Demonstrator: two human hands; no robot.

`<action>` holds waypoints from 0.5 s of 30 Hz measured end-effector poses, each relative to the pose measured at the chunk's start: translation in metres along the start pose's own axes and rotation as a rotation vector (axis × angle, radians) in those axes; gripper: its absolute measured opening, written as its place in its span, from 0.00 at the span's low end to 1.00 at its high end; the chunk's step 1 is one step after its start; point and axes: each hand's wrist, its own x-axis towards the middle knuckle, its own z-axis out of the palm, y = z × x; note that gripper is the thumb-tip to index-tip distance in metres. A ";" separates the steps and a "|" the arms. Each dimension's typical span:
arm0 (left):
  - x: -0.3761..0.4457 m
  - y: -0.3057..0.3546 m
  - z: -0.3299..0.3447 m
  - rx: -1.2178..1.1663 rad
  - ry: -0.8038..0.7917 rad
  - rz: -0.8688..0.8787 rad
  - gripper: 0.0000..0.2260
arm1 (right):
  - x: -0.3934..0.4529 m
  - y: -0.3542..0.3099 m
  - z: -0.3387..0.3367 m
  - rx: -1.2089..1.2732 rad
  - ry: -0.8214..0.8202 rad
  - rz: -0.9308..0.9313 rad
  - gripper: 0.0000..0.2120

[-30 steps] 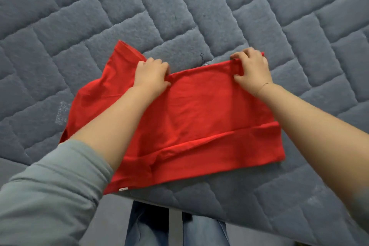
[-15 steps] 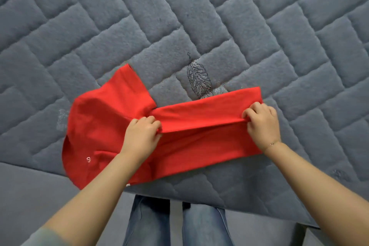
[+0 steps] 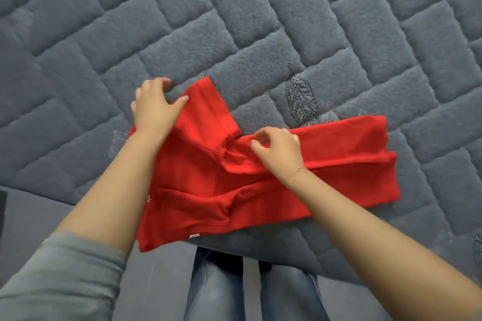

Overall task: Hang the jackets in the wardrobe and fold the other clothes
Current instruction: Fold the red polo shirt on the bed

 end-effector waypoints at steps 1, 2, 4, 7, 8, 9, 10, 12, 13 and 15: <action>0.008 -0.002 0.004 0.038 -0.083 -0.021 0.27 | 0.006 -0.013 0.014 0.039 -0.057 0.089 0.13; 0.014 -0.004 0.008 0.040 -0.147 -0.030 0.29 | 0.012 -0.024 0.027 0.114 -0.098 0.176 0.17; 0.022 -0.009 0.014 -0.095 -0.199 -0.036 0.27 | 0.024 -0.039 0.045 0.279 -0.076 0.289 0.17; 0.016 -0.020 0.011 -0.423 -0.257 0.006 0.12 | 0.029 -0.055 0.053 0.534 0.060 0.335 0.10; 0.008 -0.025 0.005 -0.463 -0.256 0.043 0.09 | 0.026 -0.059 0.053 0.626 0.094 0.311 0.09; -0.002 -0.033 -0.002 -0.487 -0.232 0.098 0.06 | 0.020 -0.061 0.051 0.690 0.117 0.248 0.09; -0.016 -0.042 -0.011 -0.510 -0.197 0.166 0.04 | 0.012 -0.063 0.048 0.714 0.123 0.156 0.09; -0.051 -0.064 -0.025 -0.602 -0.168 0.272 0.03 | -0.008 -0.063 0.040 0.703 0.067 -0.051 0.10; -0.071 -0.078 -0.031 -0.665 -0.191 0.270 0.04 | -0.020 -0.061 0.037 0.697 0.010 -0.129 0.11; -0.109 -0.107 -0.036 -0.699 -0.247 0.209 0.05 | -0.040 -0.054 0.033 0.647 -0.103 -0.234 0.10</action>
